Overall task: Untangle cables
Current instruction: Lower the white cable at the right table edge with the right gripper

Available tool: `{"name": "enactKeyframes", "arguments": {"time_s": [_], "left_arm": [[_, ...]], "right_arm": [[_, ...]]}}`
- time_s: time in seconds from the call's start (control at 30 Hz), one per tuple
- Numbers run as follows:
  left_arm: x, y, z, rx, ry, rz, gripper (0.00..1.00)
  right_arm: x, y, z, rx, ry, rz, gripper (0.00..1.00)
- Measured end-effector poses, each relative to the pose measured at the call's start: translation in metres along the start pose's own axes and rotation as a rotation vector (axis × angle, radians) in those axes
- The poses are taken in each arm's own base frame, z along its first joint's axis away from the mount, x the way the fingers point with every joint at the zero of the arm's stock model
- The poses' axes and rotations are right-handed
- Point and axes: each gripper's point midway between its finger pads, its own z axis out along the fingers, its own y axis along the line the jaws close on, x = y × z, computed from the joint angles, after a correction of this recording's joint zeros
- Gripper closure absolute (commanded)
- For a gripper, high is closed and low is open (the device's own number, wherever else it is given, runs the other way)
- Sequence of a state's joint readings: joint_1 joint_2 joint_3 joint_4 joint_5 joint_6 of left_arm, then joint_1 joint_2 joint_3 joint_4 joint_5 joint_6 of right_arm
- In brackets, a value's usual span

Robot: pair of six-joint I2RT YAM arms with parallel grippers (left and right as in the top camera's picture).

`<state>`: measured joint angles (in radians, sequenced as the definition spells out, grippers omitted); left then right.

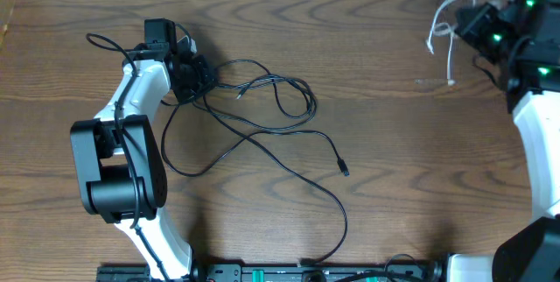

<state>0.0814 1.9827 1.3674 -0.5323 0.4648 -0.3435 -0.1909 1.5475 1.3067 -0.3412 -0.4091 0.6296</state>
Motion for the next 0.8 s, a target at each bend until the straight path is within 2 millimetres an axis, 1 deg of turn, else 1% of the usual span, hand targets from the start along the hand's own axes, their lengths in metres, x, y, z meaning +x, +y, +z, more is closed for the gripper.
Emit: {"name": "enactKeyframes", "arguments": {"time_s": [0.1, 0.2, 0.27, 0.37, 0.43, 0.47, 0.5, 0.57, 0.6, 0.63, 0.67, 0.7, 0.73, 0.8], "left_arm": [[0.0, 0.0, 0.0, 0.0, 0.0, 0.0, 0.91], [0.0, 0.0, 0.0, 0.0, 0.0, 0.0, 0.91], [0.0, 0.0, 0.0, 0.0, 0.0, 0.0, 0.91], [0.0, 0.0, 0.0, 0.0, 0.0, 0.0, 0.91], [0.0, 0.0, 0.0, 0.0, 0.0, 0.0, 0.91], [0.0, 0.0, 0.0, 0.0, 0.0, 0.0, 0.91], [0.0, 0.0, 0.0, 0.0, 0.0, 0.0, 0.91], [0.0, 0.0, 0.0, 0.0, 0.0, 0.0, 0.91], [0.0, 0.0, 0.0, 0.0, 0.0, 0.0, 0.91], [0.0, 0.0, 0.0, 0.0, 0.0, 0.0, 0.91], [0.0, 0.0, 0.0, 0.0, 0.0, 0.0, 0.91], [0.0, 0.0, 0.0, 0.0, 0.0, 0.0, 0.92], [0.0, 0.0, 0.0, 0.0, 0.0, 0.0, 0.91], [0.0, 0.0, 0.0, 0.0, 0.0, 0.0, 0.91]], "right_arm": [[0.011, -0.016, -0.005, 0.031, 0.063, 0.074, 0.99], [0.02, -0.024, -0.007, 0.037, 0.112, 0.112, 0.99], [0.023, -0.029, -0.004, 0.034, 0.138, 0.126, 0.99], [0.032, -0.045, 0.006, 0.058, 0.185, 0.16, 0.99], [0.04, -0.061, 0.017, 0.082, 0.223, 0.183, 0.99], [0.042, -0.065, 0.02, 0.088, 0.232, 0.187, 0.99], [0.047, -0.073, 0.027, 0.1, 0.253, 0.194, 0.99], [0.056, -0.085, 0.035, 0.119, 0.286, 0.205, 0.97], [0.061, -0.09, 0.039, 0.129, 0.304, 0.208, 0.94], [0.066, -0.096, 0.043, 0.14, 0.323, 0.211, 0.88], [0.071, -0.1, 0.045, 0.149, 0.34, 0.213, 0.7], [0.078, -0.106, 0.048, 0.161, 0.363, 0.217, 0.48], [0.082, -0.111, 0.05, 0.171, 0.379, 0.218, 0.38], [0.09, -0.119, 0.052, 0.195, 0.405, 0.215, 0.24]]}}
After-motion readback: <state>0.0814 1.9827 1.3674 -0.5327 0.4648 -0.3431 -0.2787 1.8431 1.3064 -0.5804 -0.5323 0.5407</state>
